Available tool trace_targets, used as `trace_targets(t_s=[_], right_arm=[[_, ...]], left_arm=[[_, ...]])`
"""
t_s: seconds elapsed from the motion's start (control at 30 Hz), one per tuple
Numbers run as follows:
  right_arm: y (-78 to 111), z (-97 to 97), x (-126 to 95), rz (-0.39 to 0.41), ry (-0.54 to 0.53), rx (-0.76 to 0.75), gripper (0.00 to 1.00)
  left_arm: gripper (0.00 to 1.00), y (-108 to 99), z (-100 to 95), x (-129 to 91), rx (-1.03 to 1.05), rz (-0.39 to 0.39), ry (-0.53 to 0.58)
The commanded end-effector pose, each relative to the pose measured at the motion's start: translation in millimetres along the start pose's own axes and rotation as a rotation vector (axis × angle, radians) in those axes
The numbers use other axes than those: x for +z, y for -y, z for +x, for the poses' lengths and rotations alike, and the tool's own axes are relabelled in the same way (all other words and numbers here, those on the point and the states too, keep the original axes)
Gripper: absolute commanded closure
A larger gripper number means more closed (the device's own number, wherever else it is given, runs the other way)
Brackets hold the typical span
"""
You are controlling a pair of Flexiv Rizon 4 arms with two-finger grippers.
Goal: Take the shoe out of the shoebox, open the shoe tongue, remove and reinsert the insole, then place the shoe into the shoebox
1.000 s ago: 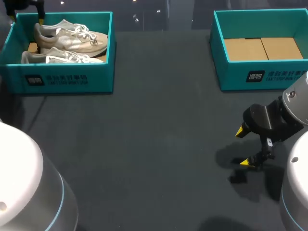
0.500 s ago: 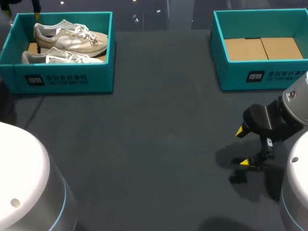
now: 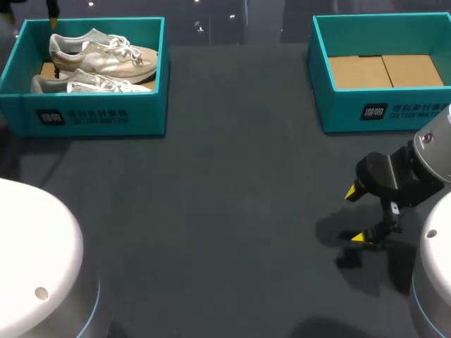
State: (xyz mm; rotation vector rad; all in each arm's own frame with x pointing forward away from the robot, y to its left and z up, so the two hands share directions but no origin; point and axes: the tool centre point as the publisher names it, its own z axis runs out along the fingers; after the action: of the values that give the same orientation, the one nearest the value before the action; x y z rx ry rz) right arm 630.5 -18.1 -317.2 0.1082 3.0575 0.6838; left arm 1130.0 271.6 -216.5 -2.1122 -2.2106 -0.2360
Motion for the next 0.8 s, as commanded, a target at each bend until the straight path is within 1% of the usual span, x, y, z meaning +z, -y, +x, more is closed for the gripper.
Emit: trace_targets(t_s=[0.03, 0.1, 0.57, 0.63, 0.8], right_arm=[[0.1, 2.3, 0, 0.002, 0.004, 0.0, 0.0], [0.1, 2.3, 0, 0.002, 0.004, 0.0, 0.0], [0.1, 2.3, 0, 0.002, 0.004, 0.0, 0.0], [0.1, 2.3, 0, 0.002, 0.004, 0.0, 0.0], [0.1, 2.3, 0, 0.002, 0.004, 0.0, 0.0]], left_arm=[[0.0, 24, 3.2, -6, -0.012, -0.003, -0.025], [0.0, 34, 7.0, -6, -0.062, 0.011, -0.053], [0.0, 34, 7.0, -6, -0.062, 0.011, -0.053], [0.0, 44, 7.0, 0, -0.054, -0.009, -0.061], [0.0, 64, 8.5, 13, -0.04, 0.005, -0.065]])
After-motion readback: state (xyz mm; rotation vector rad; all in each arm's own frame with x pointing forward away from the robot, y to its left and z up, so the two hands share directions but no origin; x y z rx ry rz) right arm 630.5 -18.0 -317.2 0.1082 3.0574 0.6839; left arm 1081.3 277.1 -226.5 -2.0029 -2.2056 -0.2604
